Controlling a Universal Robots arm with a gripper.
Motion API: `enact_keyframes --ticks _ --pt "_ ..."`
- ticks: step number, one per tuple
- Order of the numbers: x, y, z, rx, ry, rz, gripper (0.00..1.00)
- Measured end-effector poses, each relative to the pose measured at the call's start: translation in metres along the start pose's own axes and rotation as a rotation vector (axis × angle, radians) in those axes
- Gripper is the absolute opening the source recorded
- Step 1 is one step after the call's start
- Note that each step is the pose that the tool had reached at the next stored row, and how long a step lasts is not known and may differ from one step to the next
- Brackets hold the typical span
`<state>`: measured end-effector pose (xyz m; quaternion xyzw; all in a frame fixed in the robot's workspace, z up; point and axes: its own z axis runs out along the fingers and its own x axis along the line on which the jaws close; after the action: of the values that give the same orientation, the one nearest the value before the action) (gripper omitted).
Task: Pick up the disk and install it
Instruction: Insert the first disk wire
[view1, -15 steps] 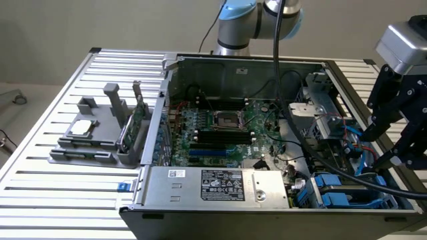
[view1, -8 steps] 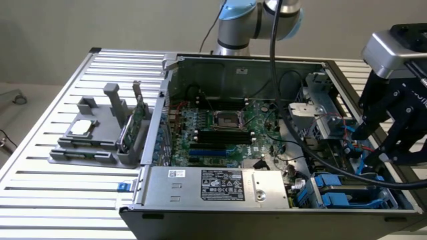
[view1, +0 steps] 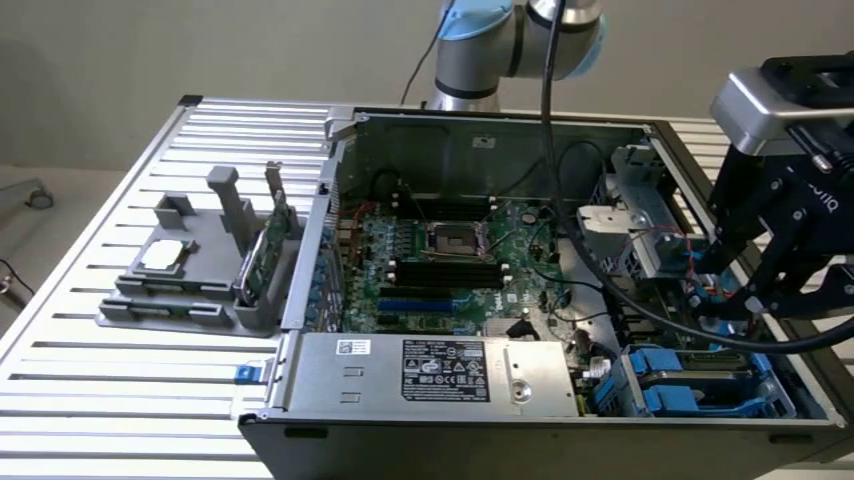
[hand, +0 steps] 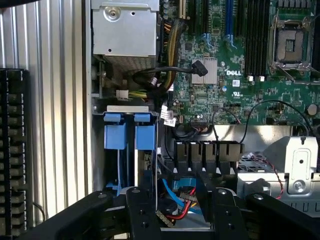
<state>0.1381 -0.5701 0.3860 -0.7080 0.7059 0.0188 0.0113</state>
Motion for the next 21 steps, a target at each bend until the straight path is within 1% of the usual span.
enact_keyframes --ticks 4,7,9,10,12,14,15,16,18,21 --pt "-0.004 -0.0063 0.0033 -0.0015 0.0182 0.0 0.48" --pt "-0.005 -0.0104 0.0055 -0.0031 0.0337 0.0 0.48" --pt "-0.005 -0.0136 0.0061 -0.0069 0.0423 0.0 0.48" --pt "-0.005 -0.0152 0.0063 -0.0108 0.0449 -0.001 0.48" --pt "-0.005 -0.0175 0.0066 -0.0215 0.0488 -0.003 0.48" --pt "-0.005 -0.0187 0.0067 -0.0313 0.0498 -0.009 0.48" --pt "-0.005 -0.0188 0.0067 -0.0348 0.0498 -0.01 0.48" --pt "-0.005 -0.0188 0.0067 -0.0365 0.0497 -0.01 0.48" --pt "-0.005 -0.0188 0.0069 -0.0366 0.0489 -0.005 0.48" --pt "-0.005 -0.0189 0.0069 -0.0359 0.0468 0.037 0.48"
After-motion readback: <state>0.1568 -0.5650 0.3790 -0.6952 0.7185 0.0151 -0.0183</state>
